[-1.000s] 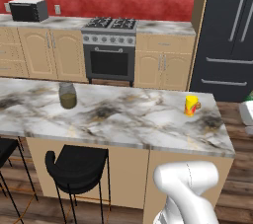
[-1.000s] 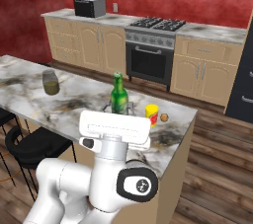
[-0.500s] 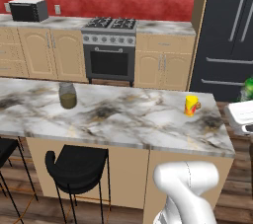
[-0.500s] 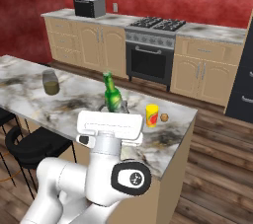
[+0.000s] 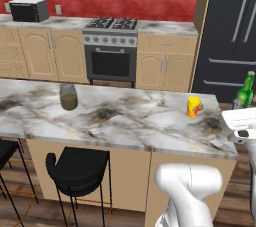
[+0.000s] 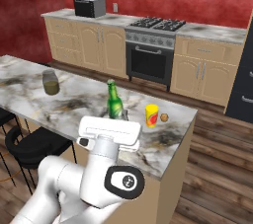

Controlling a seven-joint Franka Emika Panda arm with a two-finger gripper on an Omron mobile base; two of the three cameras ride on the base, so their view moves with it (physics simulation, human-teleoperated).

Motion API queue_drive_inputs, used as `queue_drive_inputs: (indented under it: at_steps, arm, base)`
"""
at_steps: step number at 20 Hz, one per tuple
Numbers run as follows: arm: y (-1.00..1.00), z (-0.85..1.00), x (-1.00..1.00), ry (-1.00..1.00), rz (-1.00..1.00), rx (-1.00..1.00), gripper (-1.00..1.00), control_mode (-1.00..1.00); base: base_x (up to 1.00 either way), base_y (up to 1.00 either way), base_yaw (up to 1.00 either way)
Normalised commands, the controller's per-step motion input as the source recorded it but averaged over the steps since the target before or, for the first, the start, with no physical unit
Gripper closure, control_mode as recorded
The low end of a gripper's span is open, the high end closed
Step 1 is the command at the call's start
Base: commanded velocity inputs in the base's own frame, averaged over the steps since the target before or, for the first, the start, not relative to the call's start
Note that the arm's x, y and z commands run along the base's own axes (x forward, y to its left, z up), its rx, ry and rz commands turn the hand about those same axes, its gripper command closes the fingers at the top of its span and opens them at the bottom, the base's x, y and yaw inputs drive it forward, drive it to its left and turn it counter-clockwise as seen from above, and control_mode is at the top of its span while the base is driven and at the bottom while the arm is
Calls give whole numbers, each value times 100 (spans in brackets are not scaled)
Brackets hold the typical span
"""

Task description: Open the cabinet directly in front. Then move the beer and the cup to the dining counter with the jar on it.

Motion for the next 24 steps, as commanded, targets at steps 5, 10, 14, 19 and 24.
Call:
queue_drive_inputs:
  at_steps: [5,10,14,19,24]
  arm:
    - [-11,-25,-4,13,0,0,100,-100]
    - [-20,-24,-10,10,1,0,100,-100]
    - [-23,-20,-9,8,2,0,100,-100]
    - [-16,-18,-6,4,3,0,100,-100]
    - [-1,-5,0,-1,5,0,100,-100]
  base:
    - [0,0,0]
    - [0,0,0]
    - [0,0,0]
    - [0,0,0]
    - [0,0,0]
